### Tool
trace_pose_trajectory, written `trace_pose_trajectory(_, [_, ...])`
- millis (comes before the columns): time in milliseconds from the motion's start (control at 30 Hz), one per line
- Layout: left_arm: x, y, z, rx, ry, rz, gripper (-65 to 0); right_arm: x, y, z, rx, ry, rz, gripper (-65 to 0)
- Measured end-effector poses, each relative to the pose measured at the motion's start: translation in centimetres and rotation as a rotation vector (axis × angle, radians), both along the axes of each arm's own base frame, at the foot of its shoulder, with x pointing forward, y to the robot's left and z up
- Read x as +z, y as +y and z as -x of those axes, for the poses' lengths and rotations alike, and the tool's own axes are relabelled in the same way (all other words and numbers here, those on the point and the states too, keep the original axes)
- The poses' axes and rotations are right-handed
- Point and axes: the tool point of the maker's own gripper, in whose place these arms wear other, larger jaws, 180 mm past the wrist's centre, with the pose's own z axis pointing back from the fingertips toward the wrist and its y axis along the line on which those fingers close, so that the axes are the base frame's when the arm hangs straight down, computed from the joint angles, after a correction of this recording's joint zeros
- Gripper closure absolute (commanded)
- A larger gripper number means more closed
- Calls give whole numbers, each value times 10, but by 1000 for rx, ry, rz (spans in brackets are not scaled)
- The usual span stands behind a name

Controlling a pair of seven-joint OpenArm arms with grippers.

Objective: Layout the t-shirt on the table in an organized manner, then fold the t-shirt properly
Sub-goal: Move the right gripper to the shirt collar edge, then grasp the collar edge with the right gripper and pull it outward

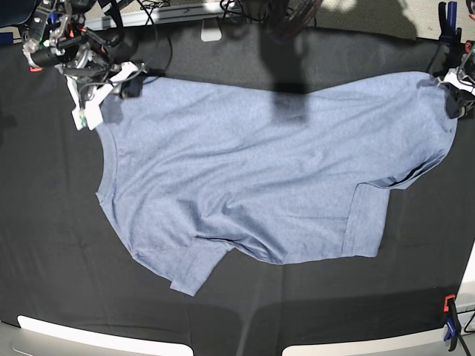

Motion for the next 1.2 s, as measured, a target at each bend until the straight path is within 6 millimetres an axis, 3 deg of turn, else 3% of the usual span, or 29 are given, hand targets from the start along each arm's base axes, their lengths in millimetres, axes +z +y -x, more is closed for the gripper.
trace_pose_trajectory(200, [0, 0, 0, -3, 0, -1, 0, 32, -8, -52, -15, -175, 31, 0])
trace_pose_trajectory(300, [0, 0, 0, -2, 0, 0, 0, 37, -5, -62, 20, -126, 39, 0])
trace_pose_trajectory(400, [0, 0, 0, -2, -1, 0, 0, 33, -5, -53, 78, -105, 54, -27])
trace_pose_trajectory(500, [1, 0, -1, -1, -8, 0, 0, 27, -10, -28, 215, -71, 125, -25])
trace_pose_trajectory(700, [1, 0, -1, -1, -10, -1, 0, 42, -9, 3, 348, -69, 153, -25])
trace_pose_trajectory(800, [2, 0, -1, 0, -11, -1, 0, 33, -6, 18, 436, -25, 198, 0])
trace_pose_trajectory(867, [2, 0, -1, -1, -11, -1, 0, 20, -17, 26, 514, 30, 327, 0])
trace_pose_trajectory(1067, [2, 0, -1, -1, -11, -1, 0, 9, -26, 17, 802, -26, 646, 0])
trace_pose_trajectory(1133, [2, 0, -1, -1, -11, -1, 0, 7, -26, 16, 865, -38, 699, -120])
trace_pose_trajectory(1200, [1, 0, -1, 0, -10, -1, 0, 3, -25, 20, 893, -24, 726, -289])
